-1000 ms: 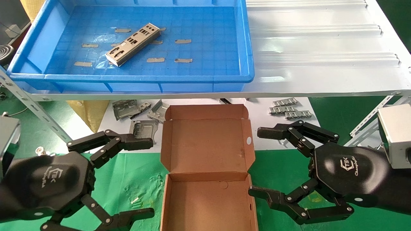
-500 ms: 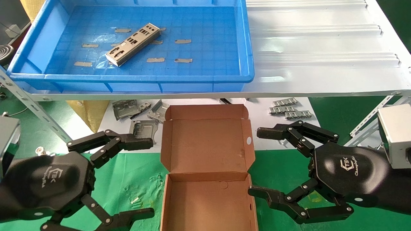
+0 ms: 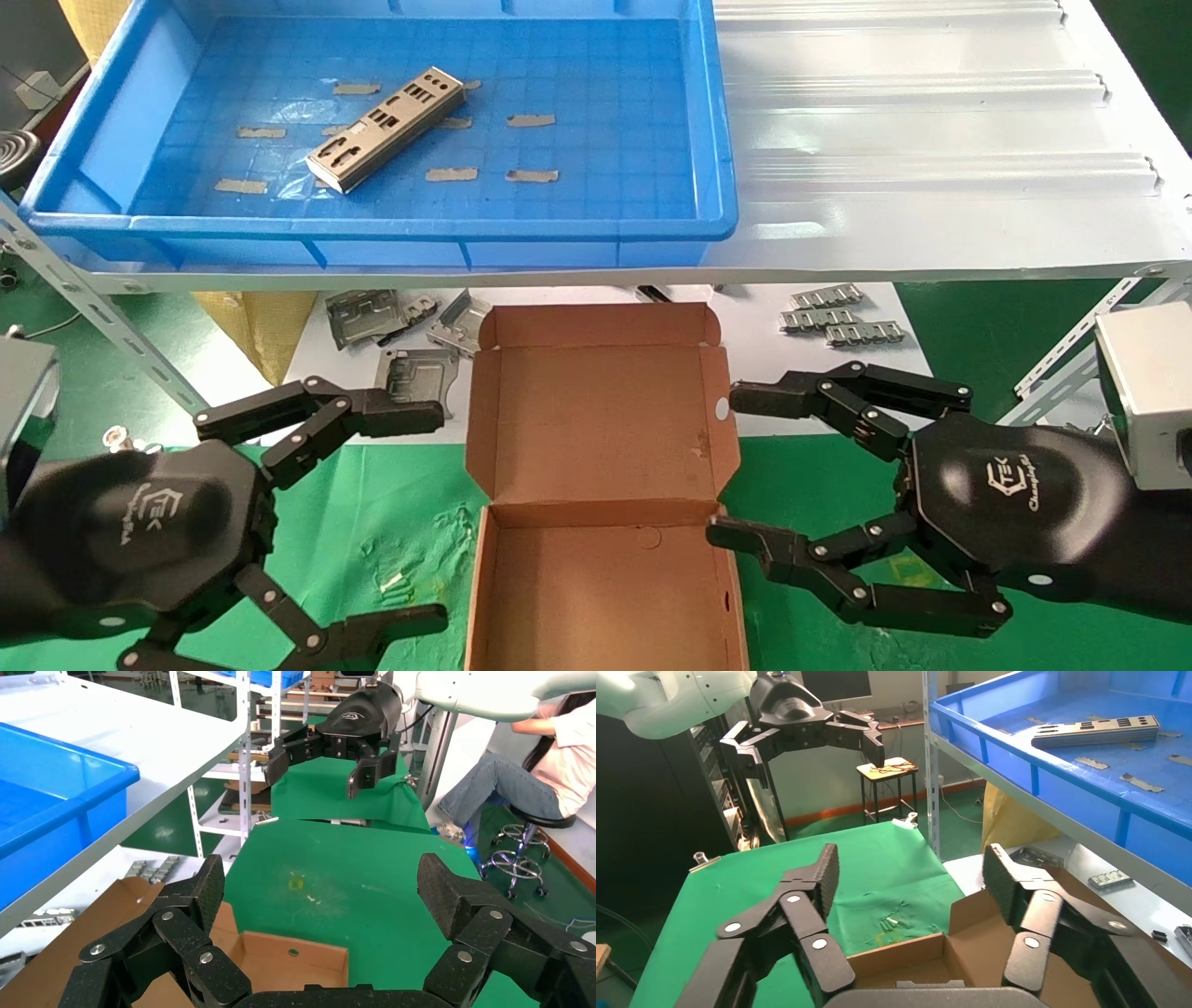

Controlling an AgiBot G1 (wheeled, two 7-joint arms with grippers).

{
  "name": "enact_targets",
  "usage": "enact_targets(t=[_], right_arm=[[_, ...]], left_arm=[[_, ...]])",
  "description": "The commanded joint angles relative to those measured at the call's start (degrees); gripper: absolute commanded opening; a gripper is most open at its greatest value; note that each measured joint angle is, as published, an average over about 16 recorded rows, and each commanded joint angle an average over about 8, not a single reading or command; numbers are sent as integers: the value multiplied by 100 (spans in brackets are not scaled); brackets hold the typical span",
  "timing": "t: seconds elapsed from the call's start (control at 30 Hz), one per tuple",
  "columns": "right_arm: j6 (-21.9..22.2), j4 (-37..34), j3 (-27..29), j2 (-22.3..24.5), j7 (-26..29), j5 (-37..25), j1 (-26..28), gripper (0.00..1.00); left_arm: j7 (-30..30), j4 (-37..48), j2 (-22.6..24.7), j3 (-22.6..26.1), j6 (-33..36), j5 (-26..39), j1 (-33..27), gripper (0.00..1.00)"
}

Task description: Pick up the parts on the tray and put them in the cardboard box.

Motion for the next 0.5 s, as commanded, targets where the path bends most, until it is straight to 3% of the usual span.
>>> enact_targets(t=[0.03,0.5], right_arm=[[0,0,0,0,0,0,0,0],[0,0,0,0,0,0,0,0]], left_arm=[[0,0,0,0,0,0,0,100],[0,0,0,0,0,0,0,100]])
